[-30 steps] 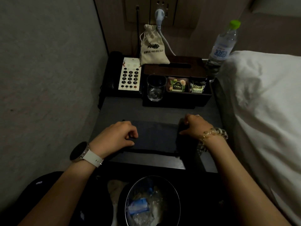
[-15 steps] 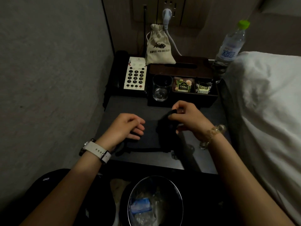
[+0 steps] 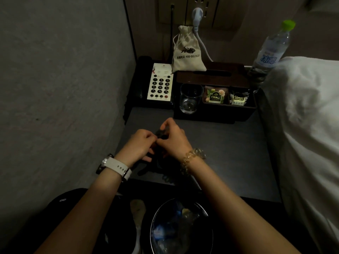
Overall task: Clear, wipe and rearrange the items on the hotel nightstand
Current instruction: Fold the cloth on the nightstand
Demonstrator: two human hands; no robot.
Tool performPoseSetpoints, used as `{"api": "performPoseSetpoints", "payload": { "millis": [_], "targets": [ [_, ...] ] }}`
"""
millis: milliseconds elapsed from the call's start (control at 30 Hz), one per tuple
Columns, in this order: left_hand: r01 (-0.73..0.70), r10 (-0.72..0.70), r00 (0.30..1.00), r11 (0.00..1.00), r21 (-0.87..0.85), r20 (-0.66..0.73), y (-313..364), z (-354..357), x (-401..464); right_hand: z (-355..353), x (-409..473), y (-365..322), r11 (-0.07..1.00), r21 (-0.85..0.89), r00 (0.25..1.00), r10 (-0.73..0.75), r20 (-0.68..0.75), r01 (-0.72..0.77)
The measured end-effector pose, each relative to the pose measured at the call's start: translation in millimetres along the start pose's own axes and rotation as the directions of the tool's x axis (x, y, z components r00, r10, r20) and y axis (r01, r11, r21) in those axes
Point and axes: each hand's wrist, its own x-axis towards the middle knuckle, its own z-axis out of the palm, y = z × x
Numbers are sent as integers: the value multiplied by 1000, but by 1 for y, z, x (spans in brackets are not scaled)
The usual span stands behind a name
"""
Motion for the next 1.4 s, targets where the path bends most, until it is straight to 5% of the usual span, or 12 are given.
{"api": "performPoseSetpoints", "payload": {
  "millis": [367,567,667,867,1133,1400],
  "targets": [
    [-27,44,994,988,154,-105,-11,-8,6,-11,0,-3,998,59,1000,-20,13,20],
    [-250,431,868,806,536,-244,-9,-13,-2,-48,-9,3,915,-359,982,-189,26,186],
    [-370,496,865,734,569,-77,-2,-10,-8,-55,-21,9,794,-543,961,-210,177,274],
    [-388,370,910,600,700,186,-13,-6,-15,-57,-38,20,656,-661,928,-201,312,365],
    [-268,448,887,697,665,-113,-11,-5,1,-58,-34,28,687,-666,952,-279,128,291],
    [-249,457,854,777,578,-248,-9,0,10,-55,-34,34,653,-687,944,-284,166,318]
  ]
}}
